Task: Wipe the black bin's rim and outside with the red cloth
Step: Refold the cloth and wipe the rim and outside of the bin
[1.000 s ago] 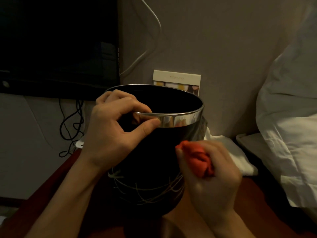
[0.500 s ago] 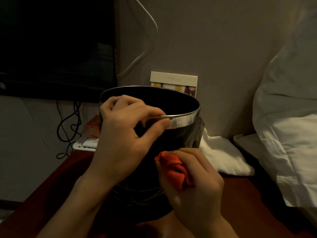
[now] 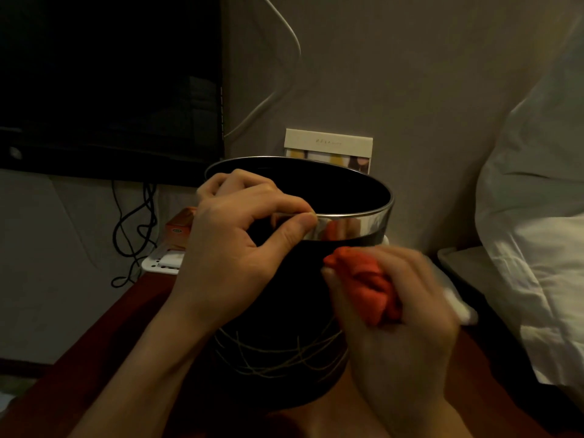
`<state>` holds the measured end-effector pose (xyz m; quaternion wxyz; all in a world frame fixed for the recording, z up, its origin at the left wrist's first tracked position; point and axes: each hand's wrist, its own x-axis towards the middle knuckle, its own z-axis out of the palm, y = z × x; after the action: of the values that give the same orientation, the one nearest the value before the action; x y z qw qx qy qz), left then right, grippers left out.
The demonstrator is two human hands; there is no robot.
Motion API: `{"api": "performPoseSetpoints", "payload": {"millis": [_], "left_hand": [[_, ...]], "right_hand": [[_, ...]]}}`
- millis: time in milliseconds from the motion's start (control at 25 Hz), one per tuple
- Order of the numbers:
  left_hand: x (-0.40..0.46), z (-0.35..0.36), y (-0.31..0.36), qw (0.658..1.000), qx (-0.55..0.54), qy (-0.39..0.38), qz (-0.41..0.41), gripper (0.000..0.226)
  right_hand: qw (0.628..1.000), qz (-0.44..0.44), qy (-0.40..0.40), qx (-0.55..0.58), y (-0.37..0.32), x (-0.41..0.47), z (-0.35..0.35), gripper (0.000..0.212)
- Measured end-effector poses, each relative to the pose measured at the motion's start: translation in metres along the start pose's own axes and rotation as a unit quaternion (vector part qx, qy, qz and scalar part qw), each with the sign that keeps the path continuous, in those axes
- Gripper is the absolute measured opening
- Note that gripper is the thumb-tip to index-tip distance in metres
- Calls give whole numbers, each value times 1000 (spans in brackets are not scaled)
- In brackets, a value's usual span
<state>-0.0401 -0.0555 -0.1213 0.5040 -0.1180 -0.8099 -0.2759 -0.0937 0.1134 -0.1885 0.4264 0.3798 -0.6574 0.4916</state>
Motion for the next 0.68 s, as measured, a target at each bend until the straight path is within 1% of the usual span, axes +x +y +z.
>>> {"api": "performPoseSetpoints", "payload": {"millis": [80, 120, 240, 320, 440, 520, 600, 680], "left_hand": [[-1, 0, 0, 1000, -1, 1, 2, 7], [-1, 0, 1, 1000, -4, 0, 2, 6], [0, 1, 2, 1000, -5, 0, 5, 6], [0, 2, 1, 1000, -3, 4, 9, 6], [-1, 1, -1, 1000, 1, 5, 11, 5], [-1, 1, 0, 1000, -2, 0, 10, 5], [0, 1, 1, 1000, -5, -5, 8, 5], [-1, 0, 0, 1000, -3, -5, 11, 5]], "right_hand": [[999, -25, -27, -22, -3, -4, 3, 26], [999, -28, -23, -29, -2, 0, 1, 25], [998, 9, 32, -50, 5, 20, -14, 21], [998, 23, 37, -43, 5, 23, -16, 20], [999, -28, -9, -45, -2, 2, 2, 22], [997, -61, -22, -50, -1, -6, 6, 24], [998, -47, 6, -45, 8, -1, -2, 23], [998, -11, 48, -36, 17, 3, -8, 18]]}}
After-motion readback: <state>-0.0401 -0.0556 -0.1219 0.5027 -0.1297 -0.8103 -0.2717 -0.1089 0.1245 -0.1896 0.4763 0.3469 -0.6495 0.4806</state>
